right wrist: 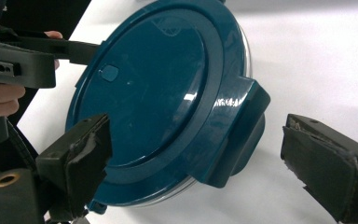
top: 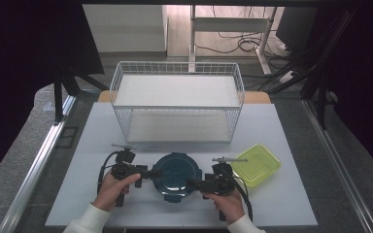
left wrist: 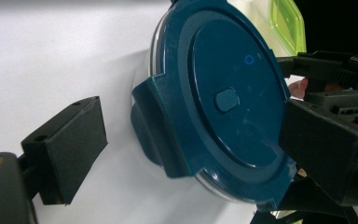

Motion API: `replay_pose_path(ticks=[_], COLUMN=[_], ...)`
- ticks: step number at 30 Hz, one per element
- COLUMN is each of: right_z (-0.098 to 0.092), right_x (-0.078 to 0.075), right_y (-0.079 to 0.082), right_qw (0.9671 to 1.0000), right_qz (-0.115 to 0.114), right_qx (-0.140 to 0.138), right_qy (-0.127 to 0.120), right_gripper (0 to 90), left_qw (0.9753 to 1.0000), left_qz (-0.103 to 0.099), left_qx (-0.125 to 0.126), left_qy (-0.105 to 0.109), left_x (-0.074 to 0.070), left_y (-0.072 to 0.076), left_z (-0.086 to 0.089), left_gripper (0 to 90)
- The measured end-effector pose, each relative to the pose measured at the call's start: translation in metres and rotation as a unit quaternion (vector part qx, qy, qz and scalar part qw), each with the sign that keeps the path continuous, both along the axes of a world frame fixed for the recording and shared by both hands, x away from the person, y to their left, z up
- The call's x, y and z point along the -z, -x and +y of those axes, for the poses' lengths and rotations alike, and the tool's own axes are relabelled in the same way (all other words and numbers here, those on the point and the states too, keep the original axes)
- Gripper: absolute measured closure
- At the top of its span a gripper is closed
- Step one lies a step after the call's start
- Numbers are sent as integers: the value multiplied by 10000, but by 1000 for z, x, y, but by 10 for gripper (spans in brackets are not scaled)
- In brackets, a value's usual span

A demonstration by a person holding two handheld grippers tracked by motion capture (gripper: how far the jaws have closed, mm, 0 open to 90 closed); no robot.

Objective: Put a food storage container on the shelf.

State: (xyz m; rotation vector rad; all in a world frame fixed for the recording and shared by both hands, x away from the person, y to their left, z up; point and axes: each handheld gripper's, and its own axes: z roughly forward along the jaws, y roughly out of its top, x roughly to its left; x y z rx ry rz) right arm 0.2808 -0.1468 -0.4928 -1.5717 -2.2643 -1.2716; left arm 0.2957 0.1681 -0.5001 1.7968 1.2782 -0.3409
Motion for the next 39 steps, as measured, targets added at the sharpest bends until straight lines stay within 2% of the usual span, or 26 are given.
replay_pose_path(ticks=[4,6,7,9,20,22,24,30,33,34,39], right_z=[3,4,4,5,7,7,4,1,0,-1,-3], right_x=[8,12,12,17,22,21,20,19,18,19,19], right_y=[-1,-2,-2,-4,-5,-5,-5,-6,-4,-4,-3], right_qw=[9998,9996,9996,9989,9965,9966,9964,9950,9950,9943,9935], right_qz=[144,232,232,373,579,574,593,701,693,716,731], right_qx=[73,97,97,113,-50,-50,-38,-26,10,76,150], right_qy=[-103,-150,-150,-266,-602,-588,-607,-708,-725,-784,-860], right_gripper=[71,70,70,70,139,143,184,225,236,249,275], left_qw=[9997,9993,9993,9993,9986,9986,9984,9984,9984,9984,9984], left_qz=[145,238,238,240,350,381,451,492,478,470,459], left_qx=[169,193,193,208,283,284,321,273,214,131,43], left_qy=[29,207,207,172,260,219,117,106,192,291,328], left_x=[8,13,13,14,19,21,18,17,17,19,18], left_y=[-2,-3,-3,-4,-5,-5,-5,-4,-4,-3,-1], left_z=[-7,-8,-8,-11,-16,-18,-18,-18,-15,-13,-12], left_gripper=[78,84,89,94,157,175,174,196,218,236,246])
